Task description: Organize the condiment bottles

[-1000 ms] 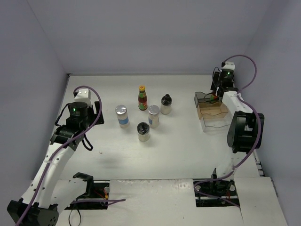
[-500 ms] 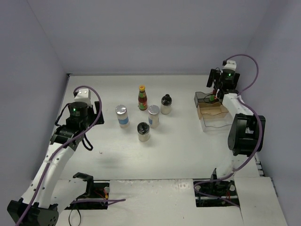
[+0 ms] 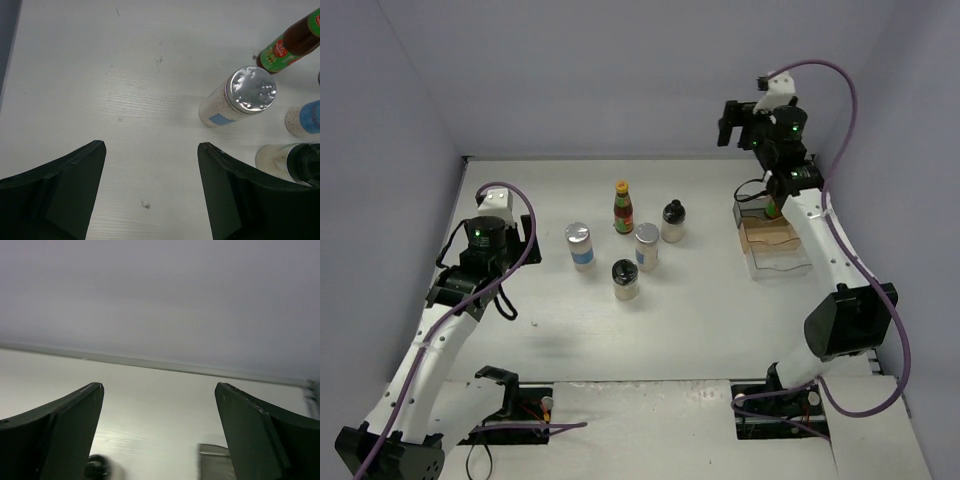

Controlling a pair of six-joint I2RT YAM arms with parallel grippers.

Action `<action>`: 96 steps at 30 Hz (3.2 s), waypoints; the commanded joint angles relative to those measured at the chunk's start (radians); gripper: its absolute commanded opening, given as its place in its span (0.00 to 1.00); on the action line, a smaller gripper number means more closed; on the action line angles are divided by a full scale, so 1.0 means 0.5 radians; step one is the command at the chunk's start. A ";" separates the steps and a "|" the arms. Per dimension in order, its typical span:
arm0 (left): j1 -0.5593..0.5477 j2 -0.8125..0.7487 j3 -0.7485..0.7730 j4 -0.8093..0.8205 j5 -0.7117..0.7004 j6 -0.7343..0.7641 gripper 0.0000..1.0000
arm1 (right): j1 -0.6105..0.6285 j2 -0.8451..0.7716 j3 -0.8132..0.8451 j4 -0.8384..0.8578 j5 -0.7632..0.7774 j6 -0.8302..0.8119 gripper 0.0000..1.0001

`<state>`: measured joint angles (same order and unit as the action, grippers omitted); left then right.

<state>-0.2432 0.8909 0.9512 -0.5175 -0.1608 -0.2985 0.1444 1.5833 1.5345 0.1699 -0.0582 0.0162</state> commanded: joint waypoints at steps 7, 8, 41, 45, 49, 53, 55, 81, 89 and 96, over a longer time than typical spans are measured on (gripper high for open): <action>0.002 -0.021 0.021 0.127 0.012 0.017 0.74 | 0.573 0.269 0.220 -0.030 -0.515 -0.042 1.00; 0.002 -0.021 0.021 0.127 0.012 0.014 0.74 | 0.604 0.345 0.229 -0.024 -0.522 -0.042 1.00; 0.026 -0.021 0.021 0.127 0.027 0.008 0.74 | 0.868 0.969 0.508 0.077 -0.439 -0.097 0.08; 0.026 -0.024 0.021 0.121 0.024 0.008 0.74 | 0.831 0.874 0.536 0.166 -0.243 -0.140 0.00; 0.026 -0.027 0.018 0.124 0.021 0.008 0.74 | 0.758 0.736 0.518 0.243 -0.084 -0.164 0.00; 0.026 -0.021 0.018 0.121 0.021 0.008 0.74 | 0.611 0.522 0.459 0.280 -0.052 -0.128 0.00; 0.023 -0.021 0.018 0.124 0.021 0.008 0.74 | 0.576 0.442 0.435 0.301 -0.037 -0.112 0.00; 0.023 0.019 0.015 0.121 0.036 -0.017 0.74 | -0.160 -0.071 -0.519 0.491 0.236 -0.036 0.00; 0.020 0.016 0.015 0.121 0.045 -0.020 0.74 | -0.188 -0.007 -0.559 0.599 0.165 -0.042 0.00; 0.020 0.013 0.015 0.121 0.045 -0.020 0.74 | -0.215 0.088 -0.590 0.666 0.168 -0.048 0.00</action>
<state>-0.2401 0.8967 0.9356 -0.5179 -0.1459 -0.2996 0.0532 1.6428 1.2140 0.2855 0.0238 -0.0025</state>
